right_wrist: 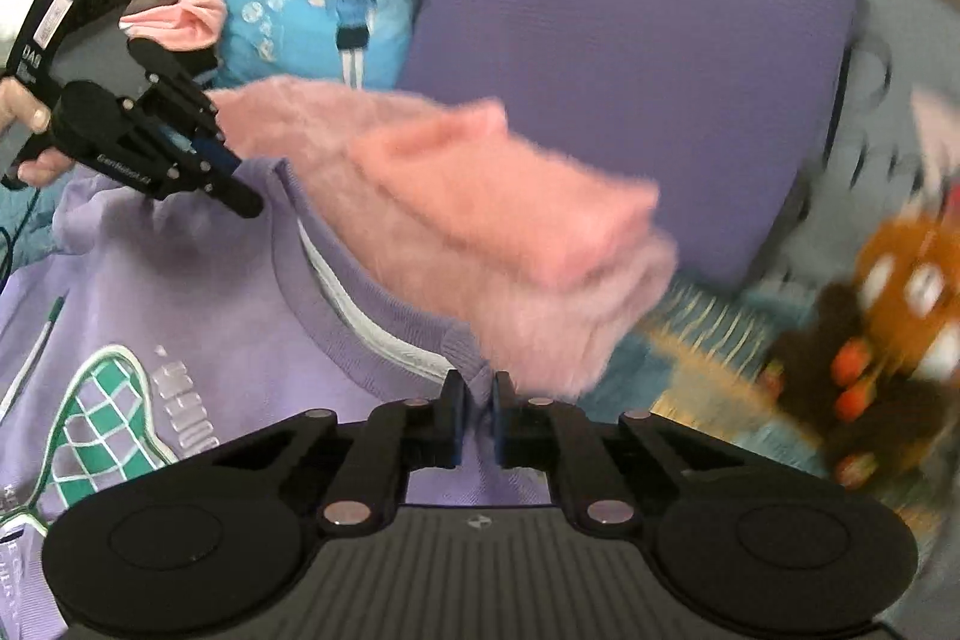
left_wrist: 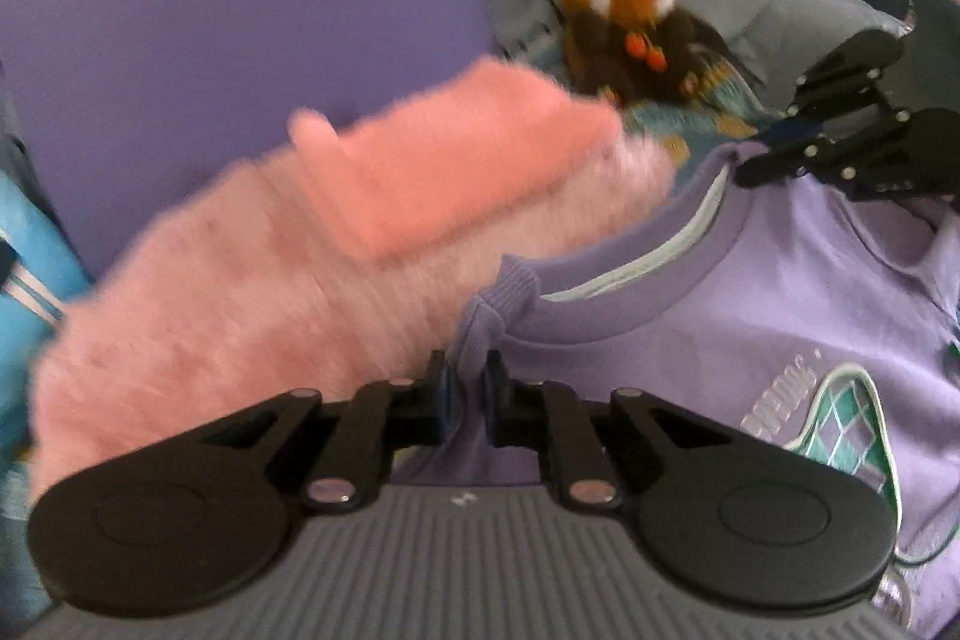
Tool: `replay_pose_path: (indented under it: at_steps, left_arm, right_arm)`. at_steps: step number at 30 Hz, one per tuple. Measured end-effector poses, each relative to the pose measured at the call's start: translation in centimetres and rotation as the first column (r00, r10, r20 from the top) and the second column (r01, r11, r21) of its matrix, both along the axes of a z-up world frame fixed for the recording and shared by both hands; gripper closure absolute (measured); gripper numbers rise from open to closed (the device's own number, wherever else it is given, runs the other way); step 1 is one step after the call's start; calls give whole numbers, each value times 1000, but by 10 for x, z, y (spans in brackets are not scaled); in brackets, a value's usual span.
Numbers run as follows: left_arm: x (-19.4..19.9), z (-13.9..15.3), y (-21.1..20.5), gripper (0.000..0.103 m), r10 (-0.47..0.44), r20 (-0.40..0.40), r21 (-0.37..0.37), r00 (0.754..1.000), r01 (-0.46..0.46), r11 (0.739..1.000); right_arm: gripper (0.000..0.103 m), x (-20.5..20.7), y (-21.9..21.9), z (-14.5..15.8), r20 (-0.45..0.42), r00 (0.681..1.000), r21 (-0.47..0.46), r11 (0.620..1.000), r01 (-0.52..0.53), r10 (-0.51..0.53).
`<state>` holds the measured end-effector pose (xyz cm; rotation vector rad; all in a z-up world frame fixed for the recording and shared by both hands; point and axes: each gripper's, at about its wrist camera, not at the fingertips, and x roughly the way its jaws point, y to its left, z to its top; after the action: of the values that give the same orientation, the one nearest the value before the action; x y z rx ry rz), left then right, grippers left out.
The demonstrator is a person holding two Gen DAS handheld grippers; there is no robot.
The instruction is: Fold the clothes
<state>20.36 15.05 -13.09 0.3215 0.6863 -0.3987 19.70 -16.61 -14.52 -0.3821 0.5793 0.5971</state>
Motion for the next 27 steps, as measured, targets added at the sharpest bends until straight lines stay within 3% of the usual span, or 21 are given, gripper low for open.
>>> replay_pose_path:
  at_steps: [5,10,16,17,19,21,23,25,27]
  left_arm:
    - [9,31,-23,91,44,114,70,992,-52,996]
    - [43,36,-33,90,86,148,129,985,-105,986]
    - [105,23,-30,90,170,135,161,976,-191,968]
    - [115,20,-27,95,194,132,170,972,-215,962]
    - [138,12,-22,97,249,147,212,957,-276,937]
    - [153,4,-15,97,261,79,185,962,-272,944]
    - [152,0,-10,97,267,67,167,961,-275,947]
    - [140,1,-6,96,243,65,134,968,-250,959]
    - [120,12,3,85,202,50,63,978,-205,977]
  right_arm:
    - [95,-3,14,35,109,993,-47,998,39,-33]
    - [95,6,32,54,196,978,-112,990,89,-66]
    - [95,56,47,40,150,979,-157,974,162,-139]
    - [95,65,49,36,137,979,-162,971,174,-153]
    - [95,82,52,25,110,976,-164,965,205,-188]
    - [95,92,52,9,57,973,-150,962,229,-223]
    - [91,97,51,-5,29,967,-144,957,253,-252]
    - [79,94,46,-8,25,961,-117,953,278,-277]
    - [65,86,35,0,36,952,-49,951,306,-305]
